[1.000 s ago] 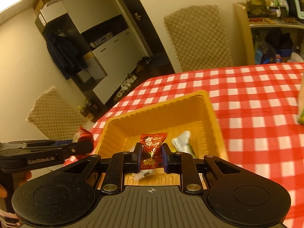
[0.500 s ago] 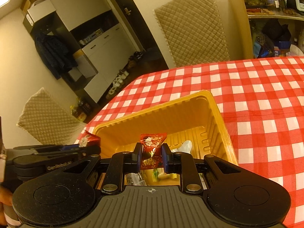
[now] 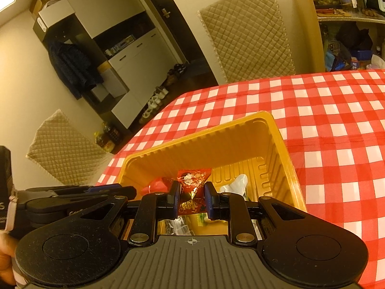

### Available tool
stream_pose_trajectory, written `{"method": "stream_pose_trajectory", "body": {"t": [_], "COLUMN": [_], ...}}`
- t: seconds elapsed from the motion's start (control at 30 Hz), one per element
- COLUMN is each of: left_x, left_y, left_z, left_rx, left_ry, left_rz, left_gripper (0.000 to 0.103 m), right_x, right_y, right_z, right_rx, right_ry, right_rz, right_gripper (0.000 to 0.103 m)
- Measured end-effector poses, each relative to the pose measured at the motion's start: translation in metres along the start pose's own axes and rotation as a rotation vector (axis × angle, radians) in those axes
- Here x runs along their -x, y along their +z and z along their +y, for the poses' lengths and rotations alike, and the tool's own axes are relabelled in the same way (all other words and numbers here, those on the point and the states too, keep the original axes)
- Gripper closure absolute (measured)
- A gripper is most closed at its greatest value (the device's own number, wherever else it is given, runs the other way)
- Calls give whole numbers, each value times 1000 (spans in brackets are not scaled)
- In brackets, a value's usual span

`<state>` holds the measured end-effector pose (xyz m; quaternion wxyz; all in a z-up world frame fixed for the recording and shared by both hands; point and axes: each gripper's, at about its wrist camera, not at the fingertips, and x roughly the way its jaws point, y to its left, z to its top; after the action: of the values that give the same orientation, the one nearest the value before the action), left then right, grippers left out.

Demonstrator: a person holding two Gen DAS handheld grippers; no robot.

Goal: Organize snacks
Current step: 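Carry both red candies over the orange tray and open both tools, then withdraw both tools from the tray back toward the remaining red candies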

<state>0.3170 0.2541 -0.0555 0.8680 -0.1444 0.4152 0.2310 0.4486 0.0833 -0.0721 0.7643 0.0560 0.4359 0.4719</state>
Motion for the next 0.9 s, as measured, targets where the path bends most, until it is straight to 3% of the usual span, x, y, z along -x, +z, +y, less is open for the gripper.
{"method": "stream_pose_trajectory", "body": {"t": [0.5, 0.63, 0.67, 0.8, 0.9], "left_x": [19, 23, 25, 28, 32], "left_y": [-6, -9, -10, -14, -17], "left_z": [1, 4, 4, 6, 6], "left_rx": [43, 51, 52, 58, 63], "left_ry": [-12, -13, -15, -25, -35], "left_rz": [-16, -16, -17, -14, -15], "left_gripper": [79, 72, 71, 71, 70], "right_x": [-23, -24, -24, -16, -9], "right_y": [12, 20, 23, 28, 26], "right_z": [11, 10, 10, 9, 8], "right_rx": [22, -29, -40, -48, -40], "right_ry": [8, 61, 62, 50, 42], "right_rz": [1, -29, -33, -64, -70], "right_gripper": [81, 80, 78, 56, 53]}}
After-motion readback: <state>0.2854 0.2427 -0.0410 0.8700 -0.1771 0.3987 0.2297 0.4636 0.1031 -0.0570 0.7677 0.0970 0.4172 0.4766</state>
